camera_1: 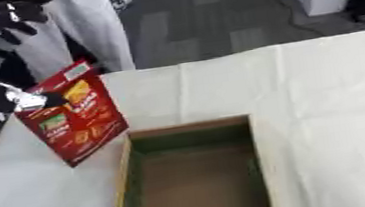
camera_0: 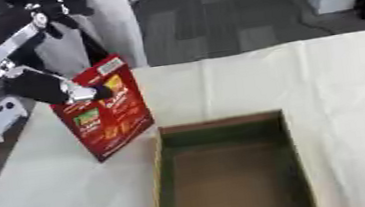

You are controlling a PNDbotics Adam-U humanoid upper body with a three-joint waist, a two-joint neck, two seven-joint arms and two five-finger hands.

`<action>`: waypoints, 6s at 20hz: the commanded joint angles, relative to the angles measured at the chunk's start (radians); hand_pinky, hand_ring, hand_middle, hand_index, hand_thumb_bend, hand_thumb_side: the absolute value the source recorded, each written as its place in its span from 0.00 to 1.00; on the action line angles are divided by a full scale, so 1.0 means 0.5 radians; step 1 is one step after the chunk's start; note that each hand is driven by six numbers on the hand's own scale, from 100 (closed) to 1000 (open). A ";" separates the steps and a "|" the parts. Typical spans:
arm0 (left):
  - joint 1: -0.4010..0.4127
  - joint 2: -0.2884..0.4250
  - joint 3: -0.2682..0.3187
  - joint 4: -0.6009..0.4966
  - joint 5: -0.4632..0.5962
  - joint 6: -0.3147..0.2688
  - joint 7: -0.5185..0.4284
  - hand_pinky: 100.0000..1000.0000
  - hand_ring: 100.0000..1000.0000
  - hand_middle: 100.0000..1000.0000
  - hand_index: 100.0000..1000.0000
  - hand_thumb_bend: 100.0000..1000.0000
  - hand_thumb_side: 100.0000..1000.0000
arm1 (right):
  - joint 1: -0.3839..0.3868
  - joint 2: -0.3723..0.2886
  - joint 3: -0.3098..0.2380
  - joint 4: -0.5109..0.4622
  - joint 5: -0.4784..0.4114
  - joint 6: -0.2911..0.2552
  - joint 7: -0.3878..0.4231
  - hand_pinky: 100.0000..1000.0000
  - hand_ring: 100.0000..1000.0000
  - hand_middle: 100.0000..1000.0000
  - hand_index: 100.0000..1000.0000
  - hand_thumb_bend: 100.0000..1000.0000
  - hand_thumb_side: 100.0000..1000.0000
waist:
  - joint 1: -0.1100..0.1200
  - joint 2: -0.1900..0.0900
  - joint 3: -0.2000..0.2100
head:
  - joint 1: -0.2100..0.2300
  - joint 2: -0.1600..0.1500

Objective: Pick up objects on the table and place them in the box.

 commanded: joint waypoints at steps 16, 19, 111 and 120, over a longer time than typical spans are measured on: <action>-0.057 0.118 -0.036 0.145 -0.148 -0.022 -0.145 0.62 0.75 0.87 0.85 0.89 0.41 | -0.014 -0.061 -0.005 -0.027 -0.019 0.000 0.020 0.48 0.70 0.77 0.75 0.00 0.65 | 0.016 -0.019 -0.013 | 0.012 0.023; -0.056 0.114 -0.041 0.196 -0.176 -0.042 -0.166 0.61 0.74 0.86 0.85 0.88 0.43 | -0.013 -0.062 -0.006 -0.027 -0.021 0.000 0.022 0.48 0.69 0.77 0.75 0.00 0.65 | 0.017 -0.018 -0.016 | 0.011 0.024; -0.300 -0.151 0.010 0.980 -0.561 -0.185 -0.429 0.62 0.74 0.86 0.85 0.71 0.62 | -0.008 -0.072 -0.017 -0.027 -0.058 -0.001 0.067 0.48 0.70 0.77 0.76 0.00 0.65 | 0.046 0.027 -0.038 | -0.035 0.058; -0.288 -0.165 0.001 0.995 -0.585 -0.188 -0.424 0.56 0.68 0.80 0.80 0.57 0.52 | -0.012 -0.071 -0.016 -0.027 -0.061 0.000 0.069 0.48 0.70 0.77 0.76 0.00 0.65 | 0.046 0.028 -0.040 | -0.042 0.059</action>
